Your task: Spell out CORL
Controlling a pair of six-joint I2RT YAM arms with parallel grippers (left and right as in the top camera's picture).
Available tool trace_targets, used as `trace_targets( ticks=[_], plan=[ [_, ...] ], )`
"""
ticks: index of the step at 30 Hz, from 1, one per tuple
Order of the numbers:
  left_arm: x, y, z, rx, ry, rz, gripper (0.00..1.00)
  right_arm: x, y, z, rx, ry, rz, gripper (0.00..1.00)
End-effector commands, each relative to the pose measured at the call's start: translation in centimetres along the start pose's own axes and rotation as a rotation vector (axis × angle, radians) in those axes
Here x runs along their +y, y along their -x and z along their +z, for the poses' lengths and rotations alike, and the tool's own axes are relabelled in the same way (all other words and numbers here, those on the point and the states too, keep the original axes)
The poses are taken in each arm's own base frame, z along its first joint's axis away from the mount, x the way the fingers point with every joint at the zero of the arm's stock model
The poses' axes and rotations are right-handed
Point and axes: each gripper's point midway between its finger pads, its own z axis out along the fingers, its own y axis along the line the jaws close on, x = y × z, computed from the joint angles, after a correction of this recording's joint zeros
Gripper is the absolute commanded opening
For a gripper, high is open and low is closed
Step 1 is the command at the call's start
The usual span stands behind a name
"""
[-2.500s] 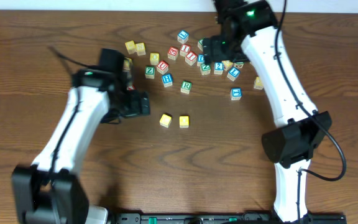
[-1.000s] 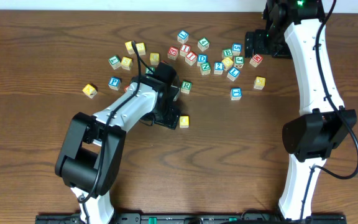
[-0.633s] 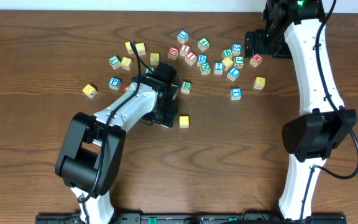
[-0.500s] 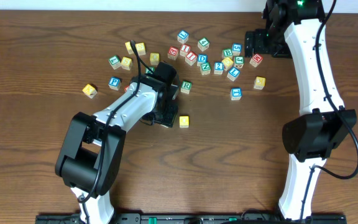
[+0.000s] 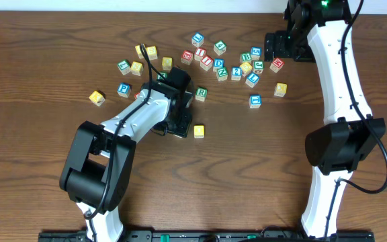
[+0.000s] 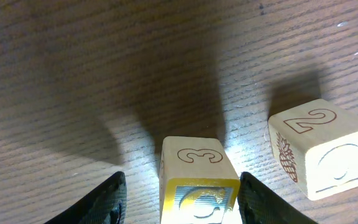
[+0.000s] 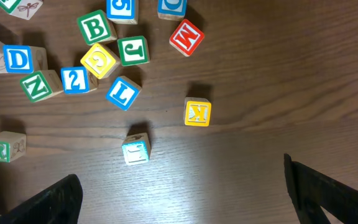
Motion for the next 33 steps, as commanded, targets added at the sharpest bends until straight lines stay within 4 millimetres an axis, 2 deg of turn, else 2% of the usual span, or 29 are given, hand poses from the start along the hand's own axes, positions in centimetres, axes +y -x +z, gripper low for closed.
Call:
trace_targets(
  ticks=[1,7,14,20,26,33],
  plan=[
    [0.2,-0.6,0.7,0.029,0.006,-0.016,0.56,0.0,-0.1,-0.1,-0.004,-0.009,-0.011,0.99],
    [0.2,-1.0,1.3,0.052,0.009,-0.013,0.56,0.0,0.1,-0.1,-0.011,-0.008,-0.01,0.99],
    [0.1,-0.8,1.3,0.045,0.008,-0.011,0.48,0.0,0.1,-0.1,-0.012,-0.008,-0.01,0.99],
    [0.1,-0.9,1.3,0.047,0.012,-0.153,0.37,0.0,0.1,-0.1,-0.011,-0.009,-0.01,0.99],
    [0.2,-1.9,1.3,0.086,0.026,-0.323,0.37,0.0,0.1,-0.1,-0.011,-0.008,-0.01,0.99],
    [-1.0,-2.2,1.2,0.114,-0.043,-0.341,0.37,0.0,0.1,-0.1,-0.011,-0.008,-0.01,0.99]
  ],
)
